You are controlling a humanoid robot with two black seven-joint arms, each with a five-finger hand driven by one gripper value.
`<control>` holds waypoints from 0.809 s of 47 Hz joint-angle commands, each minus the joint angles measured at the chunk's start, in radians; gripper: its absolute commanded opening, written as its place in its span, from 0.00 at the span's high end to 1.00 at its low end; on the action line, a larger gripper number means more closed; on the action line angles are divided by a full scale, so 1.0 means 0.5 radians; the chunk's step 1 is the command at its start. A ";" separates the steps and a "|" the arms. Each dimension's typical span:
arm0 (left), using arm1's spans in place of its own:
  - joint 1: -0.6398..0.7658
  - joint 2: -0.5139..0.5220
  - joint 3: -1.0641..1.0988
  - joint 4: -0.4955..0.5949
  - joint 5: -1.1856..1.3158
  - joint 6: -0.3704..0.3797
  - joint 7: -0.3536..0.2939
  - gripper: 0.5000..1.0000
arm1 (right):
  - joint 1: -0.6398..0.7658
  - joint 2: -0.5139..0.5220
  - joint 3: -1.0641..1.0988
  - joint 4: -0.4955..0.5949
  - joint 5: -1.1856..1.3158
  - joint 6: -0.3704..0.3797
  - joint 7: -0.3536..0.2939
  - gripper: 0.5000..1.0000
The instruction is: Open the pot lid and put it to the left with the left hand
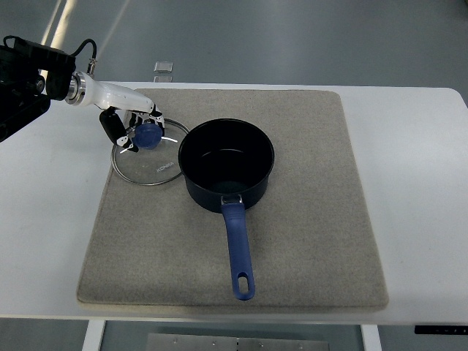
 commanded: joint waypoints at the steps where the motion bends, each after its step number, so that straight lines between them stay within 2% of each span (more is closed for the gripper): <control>1: -0.007 0.000 0.026 0.003 -0.011 0.002 0.000 1.00 | 0.002 0.000 0.001 0.000 0.000 0.000 0.001 0.17; 9: -0.007 0.000 0.026 0.009 -0.021 0.002 0.000 1.00 | -0.001 0.000 0.001 0.000 0.000 0.000 -0.002 0.17; 11: -0.007 0.000 0.026 0.009 -0.024 0.002 0.000 0.95 | -0.001 0.000 0.001 0.000 0.000 0.000 0.001 0.17; 13: -0.007 0.000 0.023 0.012 -0.039 0.002 0.000 0.80 | 0.002 0.000 -0.002 0.000 0.000 0.000 0.001 0.17; 15: -0.004 0.000 0.011 0.024 -0.045 0.002 0.000 0.53 | -0.001 0.000 0.001 0.000 0.000 0.000 0.001 0.17; 17: 0.000 -0.003 0.001 0.034 -0.057 0.005 0.000 0.33 | -0.001 0.000 0.001 0.000 0.000 0.000 0.001 0.17; 22: 0.000 -0.012 0.001 0.037 -0.131 0.002 0.000 0.03 | 0.002 0.000 0.001 0.000 0.000 0.000 0.001 0.17; 38: -0.013 -0.012 0.001 0.025 -0.183 -0.022 0.000 0.02 | 0.002 0.000 0.001 0.000 0.000 0.000 0.001 0.17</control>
